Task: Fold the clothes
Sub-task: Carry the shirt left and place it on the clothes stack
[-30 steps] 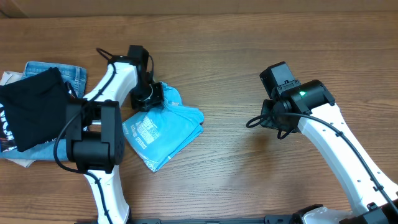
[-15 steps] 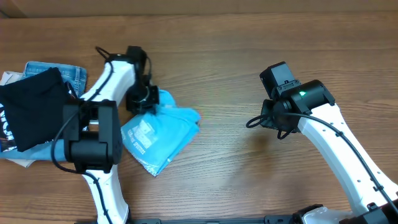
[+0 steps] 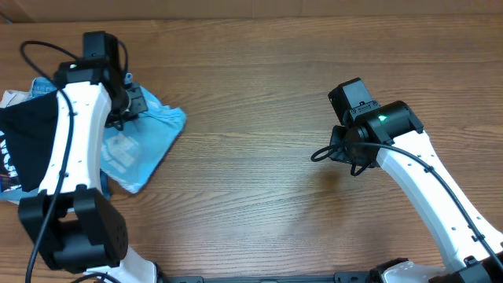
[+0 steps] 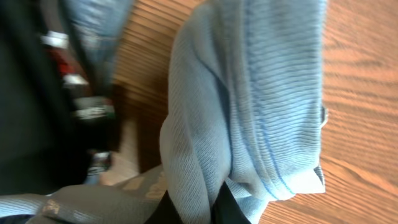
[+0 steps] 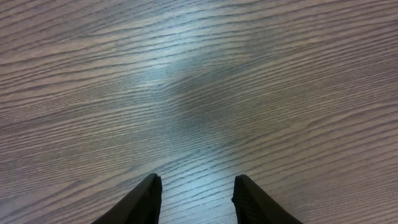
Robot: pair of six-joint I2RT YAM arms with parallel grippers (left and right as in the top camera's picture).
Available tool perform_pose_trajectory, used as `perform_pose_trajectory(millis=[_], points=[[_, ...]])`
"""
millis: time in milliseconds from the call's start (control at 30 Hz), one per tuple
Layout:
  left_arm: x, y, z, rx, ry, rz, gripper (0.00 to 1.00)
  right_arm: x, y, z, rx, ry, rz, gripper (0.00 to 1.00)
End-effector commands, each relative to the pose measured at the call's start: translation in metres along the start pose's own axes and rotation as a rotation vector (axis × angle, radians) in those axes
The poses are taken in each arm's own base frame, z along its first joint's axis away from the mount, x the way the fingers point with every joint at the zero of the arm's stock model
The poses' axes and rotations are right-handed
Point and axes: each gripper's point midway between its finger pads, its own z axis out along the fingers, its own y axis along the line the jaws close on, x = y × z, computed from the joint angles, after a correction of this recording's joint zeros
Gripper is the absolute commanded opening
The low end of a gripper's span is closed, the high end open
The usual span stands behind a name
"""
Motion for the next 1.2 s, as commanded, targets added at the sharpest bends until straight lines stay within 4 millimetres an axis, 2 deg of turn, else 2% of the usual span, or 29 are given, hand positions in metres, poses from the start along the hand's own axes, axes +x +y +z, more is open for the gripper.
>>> perform_pose_trajectory(millis=[0, 100, 167, 333, 500, 867, 1167], points=[[-0.017, 0.023, -0.032, -0.049, -0.105, -0.043, 0.04, -0.008, -0.001, -0.006, 0.001, -0.033, 0.007, 0.42], [-0.024, 0.036, -0.050, -0.087, -0.160, -0.064, 0.04, -0.008, -0.001, -0.006, 0.001, -0.032, 0.007, 0.42], [-0.031, 0.053, -0.065, -0.148, -0.209, -0.089, 0.04, -0.008, -0.001, -0.006, 0.001, -0.032, 0.007, 0.42], [-0.039, 0.073, -0.081, -0.160, -0.256, -0.142, 0.04, -0.008, -0.001, -0.006, 0.001, -0.032, 0.007, 0.42], [-0.051, 0.102, -0.090, -0.180, -0.298, -0.211, 0.04, -0.007, -0.001, -0.006, 0.001, -0.032, 0.007, 0.42], [-0.075, 0.186, -0.079, -0.257, -0.366, -0.386, 0.04, -0.007, -0.001, -0.006, 0.001, -0.031, 0.006, 0.42], [-0.077, 0.242, -0.041, -0.312, -0.321, -0.473, 0.04, -0.007, -0.001, -0.006, 0.001, -0.031, 0.006, 0.42]])
